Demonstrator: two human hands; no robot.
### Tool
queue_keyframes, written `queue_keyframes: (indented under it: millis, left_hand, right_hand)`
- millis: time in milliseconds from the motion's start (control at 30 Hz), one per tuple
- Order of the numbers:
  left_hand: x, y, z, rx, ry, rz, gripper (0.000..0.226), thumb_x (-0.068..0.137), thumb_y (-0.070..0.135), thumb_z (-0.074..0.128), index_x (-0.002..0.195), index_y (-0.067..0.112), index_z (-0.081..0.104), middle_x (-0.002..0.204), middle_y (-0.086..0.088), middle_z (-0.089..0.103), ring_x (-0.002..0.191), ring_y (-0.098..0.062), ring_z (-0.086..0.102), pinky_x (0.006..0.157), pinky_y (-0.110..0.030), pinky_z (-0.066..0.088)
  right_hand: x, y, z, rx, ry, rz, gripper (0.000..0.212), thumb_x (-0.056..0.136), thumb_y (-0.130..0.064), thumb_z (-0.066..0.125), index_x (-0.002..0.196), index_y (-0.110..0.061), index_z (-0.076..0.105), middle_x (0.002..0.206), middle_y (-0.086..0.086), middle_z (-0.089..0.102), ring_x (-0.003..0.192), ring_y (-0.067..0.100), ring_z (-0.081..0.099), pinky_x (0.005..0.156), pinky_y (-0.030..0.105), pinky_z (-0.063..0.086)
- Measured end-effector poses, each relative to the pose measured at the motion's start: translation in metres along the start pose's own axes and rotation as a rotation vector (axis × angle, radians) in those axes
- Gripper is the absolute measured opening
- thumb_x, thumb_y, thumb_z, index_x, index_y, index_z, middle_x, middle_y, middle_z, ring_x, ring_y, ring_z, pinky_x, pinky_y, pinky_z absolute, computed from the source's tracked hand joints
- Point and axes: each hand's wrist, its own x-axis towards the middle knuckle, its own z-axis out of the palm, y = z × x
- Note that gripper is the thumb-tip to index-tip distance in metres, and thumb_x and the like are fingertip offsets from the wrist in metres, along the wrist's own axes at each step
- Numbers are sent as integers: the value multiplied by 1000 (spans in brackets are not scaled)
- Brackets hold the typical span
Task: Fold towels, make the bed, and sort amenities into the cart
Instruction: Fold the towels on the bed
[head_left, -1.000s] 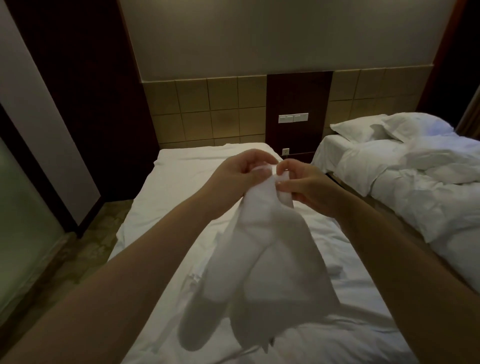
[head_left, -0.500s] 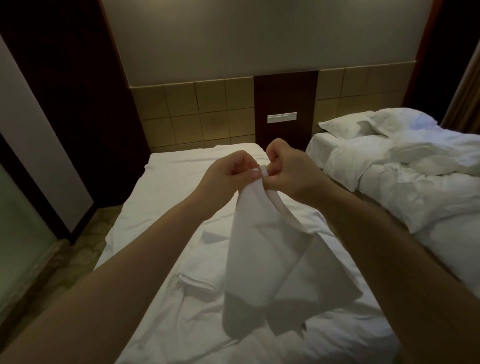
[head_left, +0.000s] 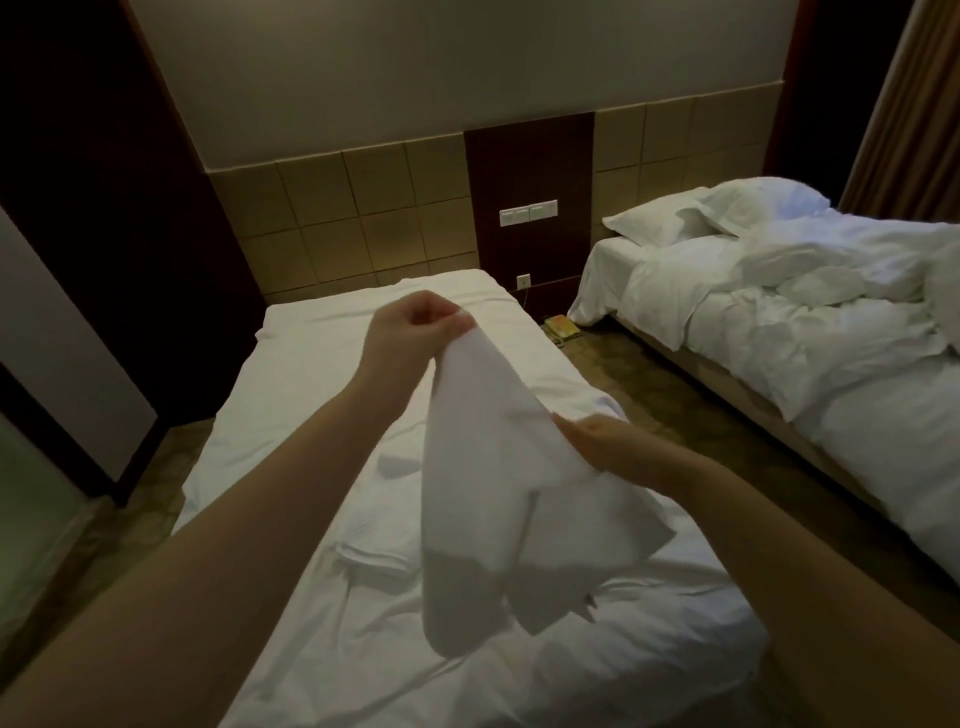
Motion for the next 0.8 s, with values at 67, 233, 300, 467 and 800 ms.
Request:
queue_keyframes:
  millis: [67, 233, 300, 467, 800]
  left_hand:
    - [8, -7, -11, -9, 85, -9, 10, 82, 8, 69, 74, 14, 67, 71, 4, 59, 72, -10, 54, 74, -28, 47]
    - [26, -24, -47, -66, 252, -71, 7, 84, 14, 69, 77, 14, 67, 73, 4, 57, 77, -14, 53, 76, -32, 48]
    - [33, -31, -60, -69, 270, -82, 7, 84, 14, 69, 78, 15, 67, 74, 3, 57, 78, -14, 53, 77, -32, 48]
    - [58, -50, -113, -58, 372, -80, 7, 85, 13, 68, 79, 16, 65, 78, 1, 57, 78, -13, 54, 73, -28, 49]
    - [113, -136, -226, -118, 488, -261, 14, 90, 18, 63, 100, 8, 64, 97, -5, 62, 98, -20, 58, 88, -30, 50]
  right_hand:
    - [2, 20, 6, 11, -40, 38, 30, 99, -36, 44, 90, -9, 54, 89, -7, 48, 105, 16, 46, 100, 26, 35]
    - [23, 60, 38, -147, -345, -45, 43, 78, -39, 74, 115, -40, 53, 114, -15, 57, 102, 4, 55, 81, 14, 44]
    - [39, 73, 64, -202, -296, -5, 56, 72, -46, 76, 121, -34, 52, 112, -13, 56, 100, 6, 55, 87, 20, 46]
    - [85, 80, 77, -136, 5, 24, 15, 84, -34, 70, 82, -19, 67, 81, -2, 64, 76, 13, 58, 69, 18, 44]
    - [191, -43, 4, -237, 257, -209, 56, 64, -52, 76, 82, 2, 70, 87, 21, 66, 84, 39, 61, 80, 48, 52]
